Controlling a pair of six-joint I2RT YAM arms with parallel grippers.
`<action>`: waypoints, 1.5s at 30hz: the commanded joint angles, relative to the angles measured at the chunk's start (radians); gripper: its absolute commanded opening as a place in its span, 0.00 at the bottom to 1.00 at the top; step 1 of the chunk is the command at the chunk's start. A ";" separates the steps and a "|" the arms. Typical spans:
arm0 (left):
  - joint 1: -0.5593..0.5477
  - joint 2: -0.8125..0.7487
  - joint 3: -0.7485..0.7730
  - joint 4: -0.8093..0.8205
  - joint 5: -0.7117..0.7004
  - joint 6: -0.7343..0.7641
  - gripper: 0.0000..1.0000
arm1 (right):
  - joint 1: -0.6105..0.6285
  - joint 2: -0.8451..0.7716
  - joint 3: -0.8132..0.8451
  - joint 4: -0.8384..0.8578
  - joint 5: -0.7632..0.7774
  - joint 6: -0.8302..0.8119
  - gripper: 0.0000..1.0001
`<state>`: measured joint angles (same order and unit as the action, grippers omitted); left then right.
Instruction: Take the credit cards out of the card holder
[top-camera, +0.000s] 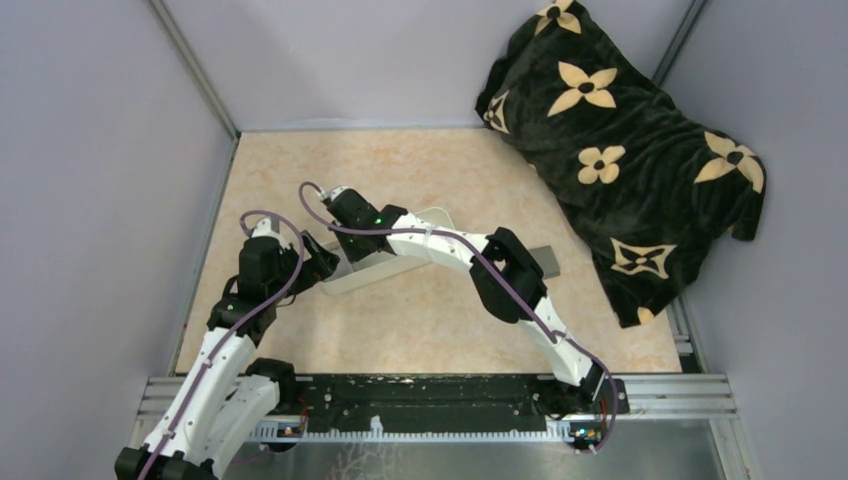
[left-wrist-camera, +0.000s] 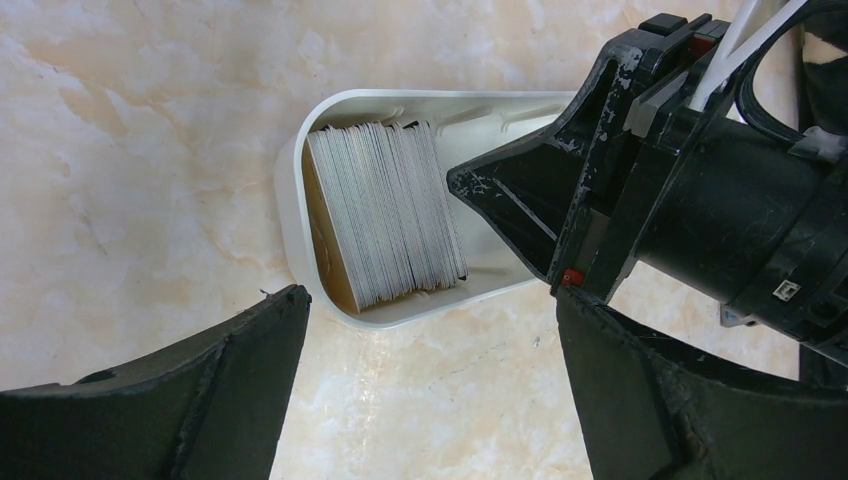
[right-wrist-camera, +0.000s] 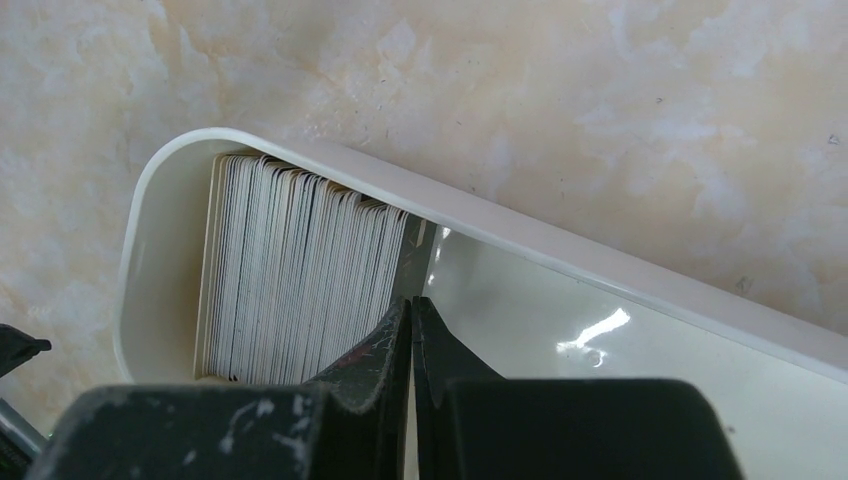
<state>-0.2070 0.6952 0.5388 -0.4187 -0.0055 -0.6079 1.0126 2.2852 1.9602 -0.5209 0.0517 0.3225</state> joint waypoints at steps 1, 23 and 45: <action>0.004 -0.011 -0.011 0.021 0.013 0.006 0.99 | -0.003 -0.043 0.043 0.015 0.022 -0.006 0.04; 0.003 -0.115 0.084 0.094 0.149 -0.001 0.93 | -0.176 -0.720 -0.596 0.273 0.345 0.061 0.07; -0.669 0.392 0.091 0.375 0.070 -0.044 0.87 | -0.485 -1.125 -1.108 0.268 0.219 0.191 0.59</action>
<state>-0.8223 1.0241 0.6868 -0.1200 0.0929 -0.6281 0.5270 1.1774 0.8654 -0.2985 0.2962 0.5014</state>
